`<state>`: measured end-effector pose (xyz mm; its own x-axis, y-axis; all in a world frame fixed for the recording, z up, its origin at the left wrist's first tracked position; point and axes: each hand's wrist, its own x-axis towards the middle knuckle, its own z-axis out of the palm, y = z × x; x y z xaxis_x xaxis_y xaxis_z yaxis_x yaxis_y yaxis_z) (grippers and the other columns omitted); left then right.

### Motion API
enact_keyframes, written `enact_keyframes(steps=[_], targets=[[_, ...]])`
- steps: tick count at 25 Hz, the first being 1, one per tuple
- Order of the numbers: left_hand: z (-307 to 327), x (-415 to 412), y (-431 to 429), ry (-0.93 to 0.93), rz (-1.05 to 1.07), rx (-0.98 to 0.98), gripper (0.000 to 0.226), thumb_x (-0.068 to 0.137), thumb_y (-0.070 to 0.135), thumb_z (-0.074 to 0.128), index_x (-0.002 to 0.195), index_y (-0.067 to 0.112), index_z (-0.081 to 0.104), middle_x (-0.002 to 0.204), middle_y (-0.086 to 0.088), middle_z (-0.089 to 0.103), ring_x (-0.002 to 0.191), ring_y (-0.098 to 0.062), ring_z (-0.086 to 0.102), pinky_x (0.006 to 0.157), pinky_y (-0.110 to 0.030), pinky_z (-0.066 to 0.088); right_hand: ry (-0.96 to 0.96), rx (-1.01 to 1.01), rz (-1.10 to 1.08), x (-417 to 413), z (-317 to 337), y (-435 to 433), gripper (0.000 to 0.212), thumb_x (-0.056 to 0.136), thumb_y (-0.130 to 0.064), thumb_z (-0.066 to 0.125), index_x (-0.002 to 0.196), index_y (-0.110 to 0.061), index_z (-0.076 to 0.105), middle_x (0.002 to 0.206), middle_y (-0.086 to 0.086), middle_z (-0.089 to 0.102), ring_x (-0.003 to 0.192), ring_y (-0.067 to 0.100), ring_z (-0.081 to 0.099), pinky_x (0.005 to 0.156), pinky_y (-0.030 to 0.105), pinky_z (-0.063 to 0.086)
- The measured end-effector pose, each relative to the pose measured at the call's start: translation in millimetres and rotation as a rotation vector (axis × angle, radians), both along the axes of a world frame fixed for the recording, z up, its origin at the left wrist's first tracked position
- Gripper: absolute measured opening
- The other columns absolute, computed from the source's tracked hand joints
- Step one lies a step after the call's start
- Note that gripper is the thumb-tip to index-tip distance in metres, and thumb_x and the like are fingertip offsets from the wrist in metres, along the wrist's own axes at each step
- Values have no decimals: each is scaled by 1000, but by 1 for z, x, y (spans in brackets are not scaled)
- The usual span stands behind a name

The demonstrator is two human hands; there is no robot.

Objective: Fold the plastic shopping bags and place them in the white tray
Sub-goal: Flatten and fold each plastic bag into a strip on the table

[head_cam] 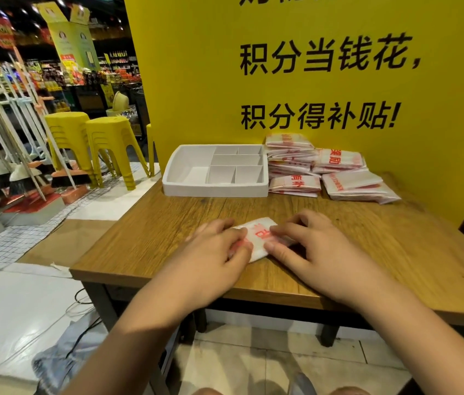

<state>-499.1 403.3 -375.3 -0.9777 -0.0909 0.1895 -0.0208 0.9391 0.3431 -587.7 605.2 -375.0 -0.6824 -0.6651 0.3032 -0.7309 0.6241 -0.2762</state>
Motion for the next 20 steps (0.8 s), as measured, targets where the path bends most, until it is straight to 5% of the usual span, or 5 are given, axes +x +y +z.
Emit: enact_keyframes(steps=[3,6,10,13,20], targets=[[-1,1,4,-25,57,-42,48,105,50,24,150,41,38,160,11,25,147,-12,16,121,-39,16,47,-100,-15,3,1,-8,44,94,-61,41,105,-29,70,98,-9,51,99,10,48,87,36,47],[-1,-5,0,-21,27,-19,45,106,47,23,147,42,40,156,14,32,144,-9,21,116,-33,16,2,-97,13,1,3,-20,29,97,-52,49,112,-31,61,110,-13,57,105,9,52,94,38,46],[-1,-8,-20,-75,-17,-44,47,105,50,21,151,46,30,159,23,24,148,-3,14,118,-29,10,-156,114,88,-5,-1,-26,60,98,-64,31,152,-40,33,157,-22,30,147,3,24,122,40,16],[4,-7,-32,-241,-86,-85,50,101,56,16,150,57,10,158,33,-1,148,3,-7,122,-29,-5,-250,216,133,-12,3,-17,71,90,-74,23,155,-45,18,162,-25,10,149,-2,2,124,40,-2],[10,-4,-47,-329,-96,-96,50,98,59,18,148,61,13,159,32,-3,149,0,-11,122,-35,-8,-307,259,174,-22,12,3,77,83,-76,31,153,-49,17,160,-30,8,148,-4,-1,124,39,-6]])
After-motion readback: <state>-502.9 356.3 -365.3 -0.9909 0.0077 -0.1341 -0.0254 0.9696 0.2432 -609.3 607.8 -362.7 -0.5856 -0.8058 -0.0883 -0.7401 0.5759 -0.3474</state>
